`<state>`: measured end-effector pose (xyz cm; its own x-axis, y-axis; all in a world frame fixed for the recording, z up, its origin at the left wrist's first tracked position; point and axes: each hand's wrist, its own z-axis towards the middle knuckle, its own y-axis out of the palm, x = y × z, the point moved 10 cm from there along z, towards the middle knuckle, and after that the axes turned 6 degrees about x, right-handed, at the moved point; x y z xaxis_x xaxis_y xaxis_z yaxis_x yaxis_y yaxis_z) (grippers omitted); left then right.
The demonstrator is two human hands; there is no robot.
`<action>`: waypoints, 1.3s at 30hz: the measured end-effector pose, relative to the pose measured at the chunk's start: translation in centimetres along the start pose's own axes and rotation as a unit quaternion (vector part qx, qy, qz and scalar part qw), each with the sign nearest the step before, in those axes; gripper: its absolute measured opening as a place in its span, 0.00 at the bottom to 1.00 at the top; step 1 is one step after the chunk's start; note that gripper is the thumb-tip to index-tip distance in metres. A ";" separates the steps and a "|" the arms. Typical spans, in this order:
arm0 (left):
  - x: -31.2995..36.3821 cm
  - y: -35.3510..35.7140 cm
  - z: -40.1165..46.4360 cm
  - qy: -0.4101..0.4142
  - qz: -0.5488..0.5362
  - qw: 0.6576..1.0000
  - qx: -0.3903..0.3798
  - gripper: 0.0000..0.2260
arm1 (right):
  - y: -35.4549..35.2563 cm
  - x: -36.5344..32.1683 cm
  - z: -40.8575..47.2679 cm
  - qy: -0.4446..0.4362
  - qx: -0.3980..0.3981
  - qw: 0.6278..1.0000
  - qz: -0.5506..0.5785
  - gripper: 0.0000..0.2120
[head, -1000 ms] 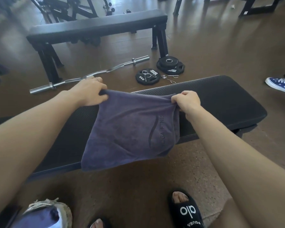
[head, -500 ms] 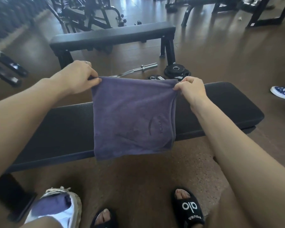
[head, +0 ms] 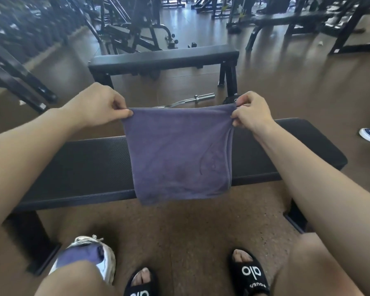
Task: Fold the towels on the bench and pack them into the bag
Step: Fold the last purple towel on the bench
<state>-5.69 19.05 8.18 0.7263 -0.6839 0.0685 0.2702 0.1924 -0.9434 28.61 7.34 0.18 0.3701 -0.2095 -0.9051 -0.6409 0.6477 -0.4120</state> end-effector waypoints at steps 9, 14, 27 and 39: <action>-3.4 -5.5 0.0 -0.130 -0.132 0.972 0.143 0.05 | 1.4 -6.3 0.3 -0.046 -0.058 0.997 0.027 0.06; -5.0 -7.7 -0.9 -0.166 -0.202 0.935 0.240 0.06 | -0.3 -11.6 0.4 -0.177 0.037 0.983 0.000 0.04; -5.9 -10.7 -1.4 -0.177 -0.195 0.927 0.266 0.09 | -0.8 -15.8 -1.5 -0.305 0.003 0.947 -0.105 0.03; -5.6 -11.7 -2.0 -0.170 -0.159 0.937 0.260 0.09 | -0.6 -15.7 -2.1 -0.265 -0.011 0.957 -0.120 0.02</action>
<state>-14.20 19.26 18.18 0.6919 -0.5188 0.5021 0.7147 0.3940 -0.5779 21.80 8.67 14.40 0.7940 0.0544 -0.6055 -0.5064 0.6102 -0.6093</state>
